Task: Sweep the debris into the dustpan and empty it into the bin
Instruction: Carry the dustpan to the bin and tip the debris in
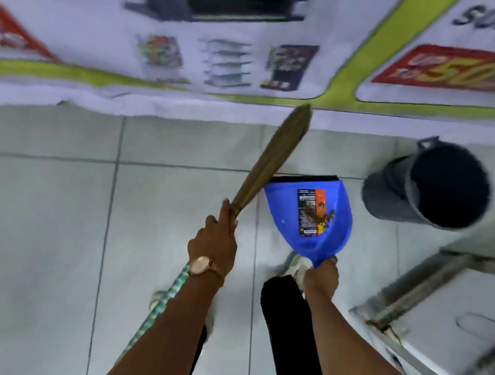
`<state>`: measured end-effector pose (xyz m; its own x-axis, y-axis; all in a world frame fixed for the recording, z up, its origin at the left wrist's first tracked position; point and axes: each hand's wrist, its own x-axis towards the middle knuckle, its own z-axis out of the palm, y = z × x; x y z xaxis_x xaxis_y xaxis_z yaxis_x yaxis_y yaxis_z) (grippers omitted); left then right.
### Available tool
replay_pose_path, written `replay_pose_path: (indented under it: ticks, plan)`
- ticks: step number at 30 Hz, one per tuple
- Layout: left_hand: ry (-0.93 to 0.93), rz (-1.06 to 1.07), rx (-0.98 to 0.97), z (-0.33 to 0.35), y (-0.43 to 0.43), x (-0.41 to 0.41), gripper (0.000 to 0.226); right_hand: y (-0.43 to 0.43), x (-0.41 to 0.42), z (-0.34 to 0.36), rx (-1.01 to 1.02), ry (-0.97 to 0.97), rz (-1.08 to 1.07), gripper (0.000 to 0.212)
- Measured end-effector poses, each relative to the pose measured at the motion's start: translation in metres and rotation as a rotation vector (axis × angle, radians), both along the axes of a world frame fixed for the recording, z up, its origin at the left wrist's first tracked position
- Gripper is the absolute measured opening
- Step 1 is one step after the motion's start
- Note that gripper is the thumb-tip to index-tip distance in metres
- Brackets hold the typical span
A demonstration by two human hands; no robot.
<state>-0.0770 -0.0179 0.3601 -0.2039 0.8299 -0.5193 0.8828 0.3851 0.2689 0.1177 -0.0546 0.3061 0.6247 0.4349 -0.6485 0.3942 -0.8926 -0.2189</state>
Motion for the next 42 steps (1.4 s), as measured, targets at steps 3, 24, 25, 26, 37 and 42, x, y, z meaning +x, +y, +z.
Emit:
replay_pose_path:
  ticks: [3,24,25,26,37,42]
  plan:
    - [-0.004,-0.185,-0.030,0.008,0.025,0.075,0.051,0.020,0.092,0.012,-0.049,-0.046,-0.070,0.053]
    - [0.268,-0.312,-0.199,0.001,0.183,0.298,0.029,0.138,0.395,0.023,-0.124,0.170,-0.287,0.044]
    - [0.278,-0.311,-0.207,0.000,0.180,0.297,0.029,0.136,0.393,0.025,-0.115,0.186,-0.276,0.042]
    - [0.279,-0.316,-0.210,-0.001,0.178,0.299,0.028,0.133,0.393,0.026,-0.102,0.185,-0.249,0.041]
    - [0.202,-0.305,-0.228,0.013,0.148,0.295,0.026,0.113,0.341,0.045,0.126,0.461,-0.819,0.020]
    - [0.166,-0.295,-0.197,0.014,0.142,0.270,0.026,0.112,0.304,0.044,0.265,0.416,-0.907,0.027]
